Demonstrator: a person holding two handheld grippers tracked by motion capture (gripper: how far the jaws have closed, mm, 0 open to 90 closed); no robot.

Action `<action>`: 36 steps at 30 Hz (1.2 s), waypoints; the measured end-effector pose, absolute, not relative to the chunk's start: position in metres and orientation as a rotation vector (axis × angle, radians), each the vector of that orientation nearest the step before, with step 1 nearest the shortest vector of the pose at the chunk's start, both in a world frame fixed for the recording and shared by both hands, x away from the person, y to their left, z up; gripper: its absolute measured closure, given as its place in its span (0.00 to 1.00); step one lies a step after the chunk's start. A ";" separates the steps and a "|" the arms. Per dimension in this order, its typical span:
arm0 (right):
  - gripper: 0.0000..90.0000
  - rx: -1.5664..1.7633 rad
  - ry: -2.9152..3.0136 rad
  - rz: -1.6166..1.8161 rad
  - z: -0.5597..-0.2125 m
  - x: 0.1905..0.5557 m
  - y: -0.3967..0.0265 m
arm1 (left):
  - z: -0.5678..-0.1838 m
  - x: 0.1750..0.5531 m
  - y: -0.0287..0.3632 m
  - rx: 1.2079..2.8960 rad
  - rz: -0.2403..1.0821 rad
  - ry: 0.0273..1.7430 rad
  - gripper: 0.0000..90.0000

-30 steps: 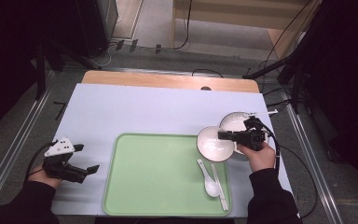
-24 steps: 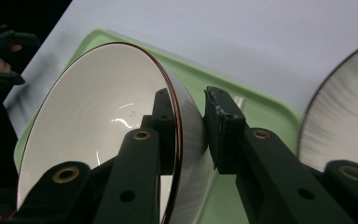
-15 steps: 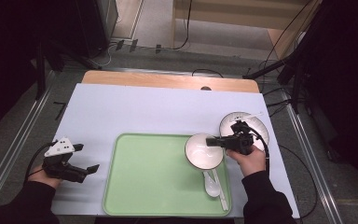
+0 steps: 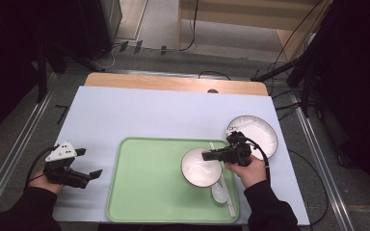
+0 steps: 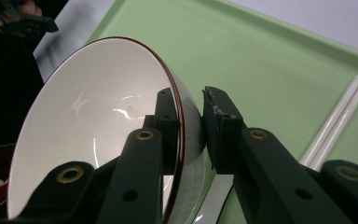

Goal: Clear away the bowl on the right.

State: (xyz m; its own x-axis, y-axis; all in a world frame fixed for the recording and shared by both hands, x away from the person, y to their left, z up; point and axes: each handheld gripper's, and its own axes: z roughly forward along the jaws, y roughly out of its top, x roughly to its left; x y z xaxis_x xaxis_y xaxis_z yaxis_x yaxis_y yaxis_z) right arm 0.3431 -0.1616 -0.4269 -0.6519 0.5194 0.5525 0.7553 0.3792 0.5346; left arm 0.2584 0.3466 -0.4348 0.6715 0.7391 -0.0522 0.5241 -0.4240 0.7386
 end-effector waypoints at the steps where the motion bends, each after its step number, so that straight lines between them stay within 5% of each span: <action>1: 0.86 -1.116 -2.361 -1.136 -0.427 0.342 -0.160 | -0.435 0.258 0.347 2.124 0.362 0.970 0.00; 28: 0.85 -0.922 -2.502 -0.960 -0.443 0.309 -0.127 | -0.436 0.261 0.345 2.123 0.358 0.966 0.00; 36: 0.63 -0.910 -2.468 -1.014 -0.438 0.314 -0.129 | -0.435 0.261 0.345 2.128 0.357 0.966 0.00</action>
